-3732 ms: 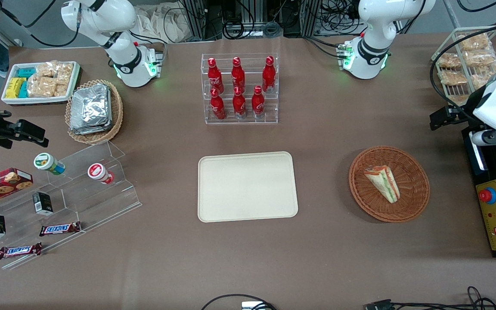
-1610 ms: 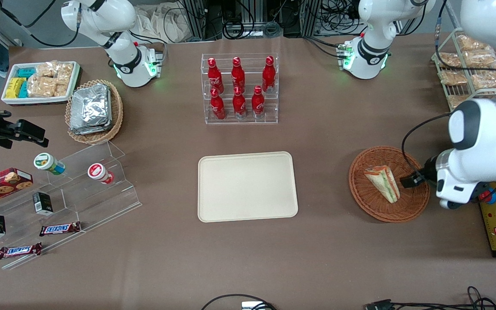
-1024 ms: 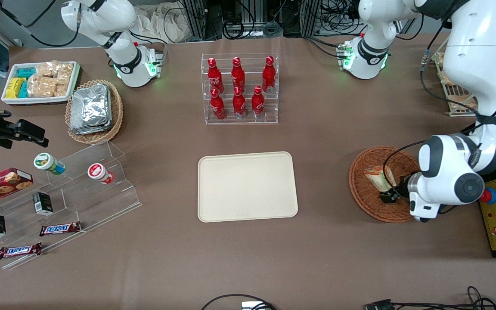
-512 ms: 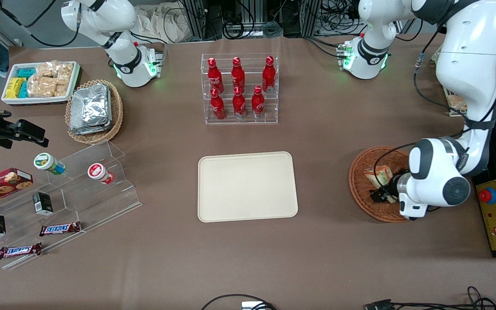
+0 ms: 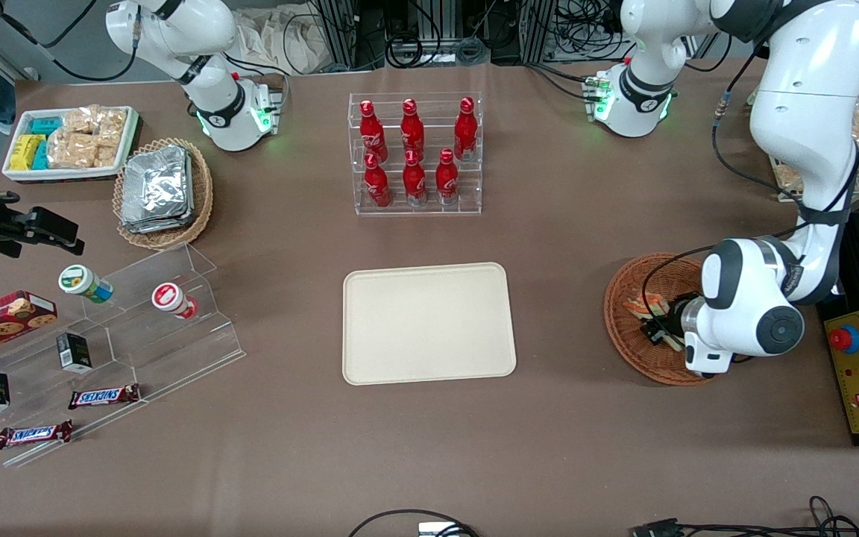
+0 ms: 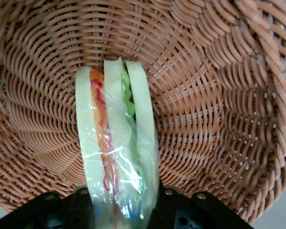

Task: Place sandwich from basket to tray
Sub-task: 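Close the left gripper on the sandwich and lift it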

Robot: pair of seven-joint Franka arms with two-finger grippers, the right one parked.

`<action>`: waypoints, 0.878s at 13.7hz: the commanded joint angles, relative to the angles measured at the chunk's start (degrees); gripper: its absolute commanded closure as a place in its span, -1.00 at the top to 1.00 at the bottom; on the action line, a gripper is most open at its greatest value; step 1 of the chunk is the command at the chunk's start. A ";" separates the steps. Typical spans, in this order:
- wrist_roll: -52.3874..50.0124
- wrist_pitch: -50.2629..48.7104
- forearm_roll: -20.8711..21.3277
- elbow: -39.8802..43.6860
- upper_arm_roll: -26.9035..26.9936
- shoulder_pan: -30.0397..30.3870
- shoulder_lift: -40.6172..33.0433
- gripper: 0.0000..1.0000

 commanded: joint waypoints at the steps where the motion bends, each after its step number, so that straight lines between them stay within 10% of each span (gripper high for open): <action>1: 0.94 -1.69 0.20 -1.62 0.17 0.23 -4.27 -0.49; 12: 24.08 -10.76 -0.14 7.86 -6.51 -6.69 -11.94 -0.50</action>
